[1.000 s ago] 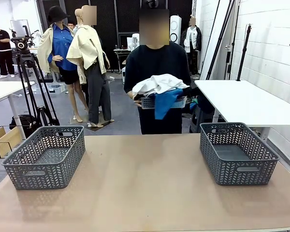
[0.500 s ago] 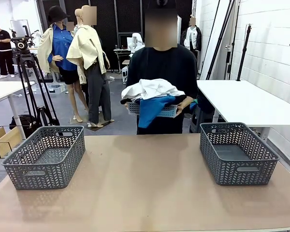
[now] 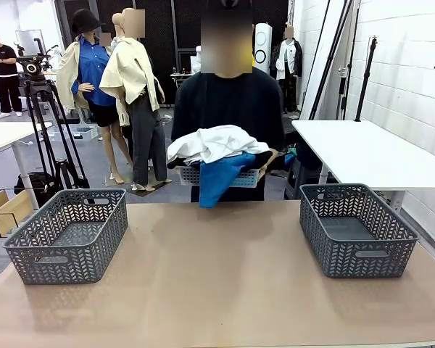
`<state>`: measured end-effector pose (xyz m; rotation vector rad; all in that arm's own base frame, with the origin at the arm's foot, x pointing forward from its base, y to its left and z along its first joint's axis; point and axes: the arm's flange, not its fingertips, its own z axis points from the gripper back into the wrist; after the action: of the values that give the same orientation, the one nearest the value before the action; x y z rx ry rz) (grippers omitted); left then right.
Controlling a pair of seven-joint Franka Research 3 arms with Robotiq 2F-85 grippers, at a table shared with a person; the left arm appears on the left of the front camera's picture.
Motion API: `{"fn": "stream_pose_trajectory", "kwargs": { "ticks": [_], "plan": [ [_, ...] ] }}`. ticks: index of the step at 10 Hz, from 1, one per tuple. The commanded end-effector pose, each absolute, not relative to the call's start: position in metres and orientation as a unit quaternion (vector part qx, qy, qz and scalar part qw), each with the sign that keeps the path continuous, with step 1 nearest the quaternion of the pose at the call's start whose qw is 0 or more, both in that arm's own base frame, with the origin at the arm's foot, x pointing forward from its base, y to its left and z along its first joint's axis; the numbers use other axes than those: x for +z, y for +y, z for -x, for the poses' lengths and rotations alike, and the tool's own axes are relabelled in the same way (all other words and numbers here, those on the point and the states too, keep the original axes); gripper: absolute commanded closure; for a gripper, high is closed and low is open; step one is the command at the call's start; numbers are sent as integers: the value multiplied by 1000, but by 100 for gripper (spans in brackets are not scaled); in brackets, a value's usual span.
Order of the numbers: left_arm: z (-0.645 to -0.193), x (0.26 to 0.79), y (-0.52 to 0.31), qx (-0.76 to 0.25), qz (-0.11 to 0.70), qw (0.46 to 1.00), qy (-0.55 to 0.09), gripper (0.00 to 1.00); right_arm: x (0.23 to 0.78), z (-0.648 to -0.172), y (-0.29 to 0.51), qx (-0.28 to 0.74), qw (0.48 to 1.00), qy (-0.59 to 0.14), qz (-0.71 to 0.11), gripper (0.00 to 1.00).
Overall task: Sort the tops and bottoms.
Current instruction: Lift clothes from the center of the table with your left hand.
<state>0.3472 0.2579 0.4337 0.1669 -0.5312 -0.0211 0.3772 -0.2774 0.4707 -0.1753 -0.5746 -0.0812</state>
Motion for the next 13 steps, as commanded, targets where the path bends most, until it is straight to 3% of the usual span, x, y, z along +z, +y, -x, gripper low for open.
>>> {"fn": "stream_pose_trajectory", "kwargs": {
  "ticks": [1,13],
  "plan": [
    [-346,432,260,-11,-86,962,-258,0,469,-378,-280,-42,955,-282,85,0],
    [-346,432,260,-11,-86,962,-258,0,469,-378,-280,-42,955,-282,85,0]
  ]
}}
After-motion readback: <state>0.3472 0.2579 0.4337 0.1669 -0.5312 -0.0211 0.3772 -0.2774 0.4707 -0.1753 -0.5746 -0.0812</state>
